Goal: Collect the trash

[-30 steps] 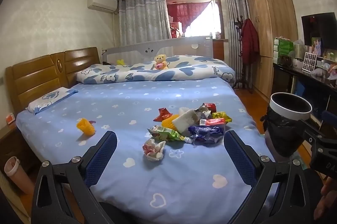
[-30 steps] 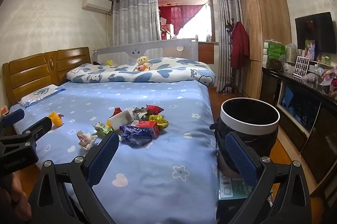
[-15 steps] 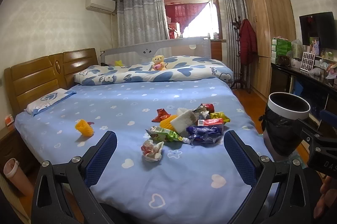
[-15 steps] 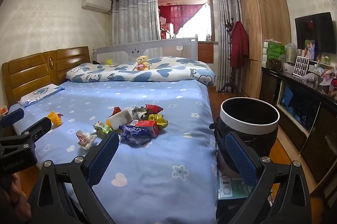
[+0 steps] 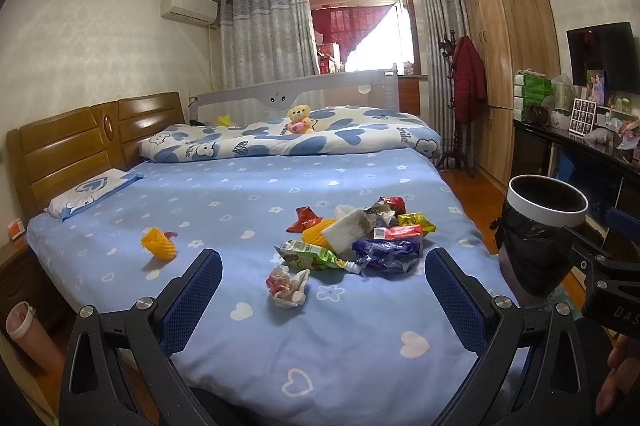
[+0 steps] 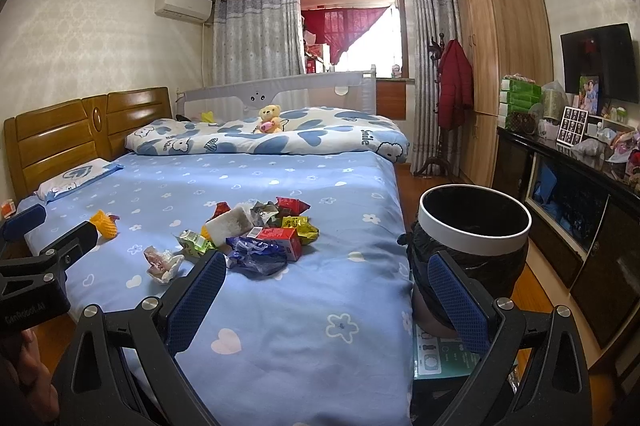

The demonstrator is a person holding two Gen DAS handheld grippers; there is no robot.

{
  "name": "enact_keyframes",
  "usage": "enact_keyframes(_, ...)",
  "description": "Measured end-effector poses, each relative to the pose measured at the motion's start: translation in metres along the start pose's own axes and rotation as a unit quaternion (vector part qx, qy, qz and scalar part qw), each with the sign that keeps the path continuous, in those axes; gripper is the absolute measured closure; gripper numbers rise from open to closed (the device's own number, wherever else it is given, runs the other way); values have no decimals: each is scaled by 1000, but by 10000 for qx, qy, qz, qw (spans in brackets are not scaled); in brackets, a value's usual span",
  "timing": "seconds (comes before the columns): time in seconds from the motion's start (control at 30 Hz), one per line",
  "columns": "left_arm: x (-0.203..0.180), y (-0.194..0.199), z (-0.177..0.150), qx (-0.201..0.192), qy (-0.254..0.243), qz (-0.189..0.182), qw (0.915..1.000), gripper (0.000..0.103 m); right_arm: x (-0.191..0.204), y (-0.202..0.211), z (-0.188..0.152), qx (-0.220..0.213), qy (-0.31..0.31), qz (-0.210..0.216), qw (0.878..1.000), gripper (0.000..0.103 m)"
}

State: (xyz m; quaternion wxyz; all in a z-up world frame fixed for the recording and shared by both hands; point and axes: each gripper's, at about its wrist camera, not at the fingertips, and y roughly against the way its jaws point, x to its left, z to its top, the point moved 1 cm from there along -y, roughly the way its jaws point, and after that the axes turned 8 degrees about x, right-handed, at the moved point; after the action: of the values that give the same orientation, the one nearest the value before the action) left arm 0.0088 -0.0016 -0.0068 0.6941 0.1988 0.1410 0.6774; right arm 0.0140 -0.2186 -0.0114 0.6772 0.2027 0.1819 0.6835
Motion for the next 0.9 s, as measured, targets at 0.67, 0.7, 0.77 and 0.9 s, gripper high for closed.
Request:
enact_keyframes(0.67, 1, -2, -1, 22, 18, -12, 10000, 0, 0, -3, -4, 40, -16, -3, 10000, 1)
enact_keyframes(0.7, 1, -2, -1, 20, 19, -16, 10000, 0, 0, -3, -4, 40, -17, -2, 10000, 1)
enact_keyframes(0.77, 1, -3, -1, 21, 17, -15, 10000, 0, 0, -3, -4, 38, -19, -1, 10000, 1)
enact_keyframes(0.9, 1, -4, -2, 24, 21, -35, 10000, 0, 0, -3, -4, 44, -18, 1, 10000, 1)
